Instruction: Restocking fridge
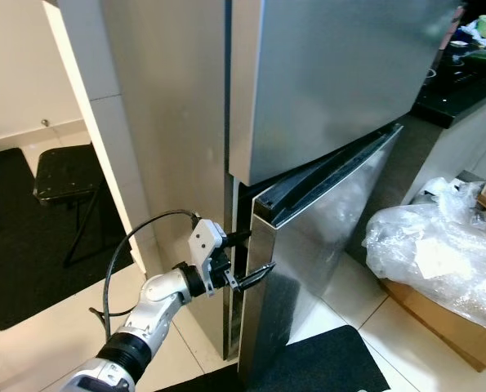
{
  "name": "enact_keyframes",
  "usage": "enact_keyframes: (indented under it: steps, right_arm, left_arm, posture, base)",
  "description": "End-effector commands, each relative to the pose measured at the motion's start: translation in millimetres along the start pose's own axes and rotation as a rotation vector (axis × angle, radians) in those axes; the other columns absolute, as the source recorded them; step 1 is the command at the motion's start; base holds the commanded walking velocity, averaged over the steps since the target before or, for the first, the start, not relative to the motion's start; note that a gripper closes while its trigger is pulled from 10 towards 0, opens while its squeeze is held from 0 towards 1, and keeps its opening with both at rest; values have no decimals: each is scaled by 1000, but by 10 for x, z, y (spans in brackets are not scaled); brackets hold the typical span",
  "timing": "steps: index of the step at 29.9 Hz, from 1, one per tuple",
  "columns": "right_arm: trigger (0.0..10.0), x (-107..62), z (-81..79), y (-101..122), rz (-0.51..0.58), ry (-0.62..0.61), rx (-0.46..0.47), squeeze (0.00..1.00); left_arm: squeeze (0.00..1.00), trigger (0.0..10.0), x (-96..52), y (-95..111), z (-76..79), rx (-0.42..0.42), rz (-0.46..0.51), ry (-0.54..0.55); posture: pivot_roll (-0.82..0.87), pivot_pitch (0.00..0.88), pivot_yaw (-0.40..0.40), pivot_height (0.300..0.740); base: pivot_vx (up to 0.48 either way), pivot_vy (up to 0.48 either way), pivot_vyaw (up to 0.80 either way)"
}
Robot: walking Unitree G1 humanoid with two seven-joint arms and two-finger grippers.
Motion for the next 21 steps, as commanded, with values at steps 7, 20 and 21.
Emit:
enact_keyframes:
  steps: [7,20,21]
  right_arm:
    - [10000,-3,42,-3,-3,-18,20,0]
    - [10000,-1,-5,-73,-19,-11,37,0]
    - [10000,-1,-12,-75,-19,-10,39,0]
  left_arm:
    - [0,10000,51,-97,263,-49,-28,-123]
    - [0,10000,-256,-568,408,-158,-183,-166]
    - [0,10000,-353,-640,328,-173,-205,-119]
  posture:
    - [53,0,-44,740]
    - [42,0,-32,740]
    - [40,0,-30,740]
  base:
    - [0,0,0]
    - [0,0,0]
    - [0,0,0]
Point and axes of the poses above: a point about 5 cm out from each wrist's last joint towards the gripper, its own x axis pointing out of the wrist towards the gripper, its own y axis along the axis of the wrist's last joint, z = x × y, the point moved 6 cm from there along x, pointing out of the wrist towards the gripper, and after that the axes turned 13 degrees about -x, right-handed, at the moved point
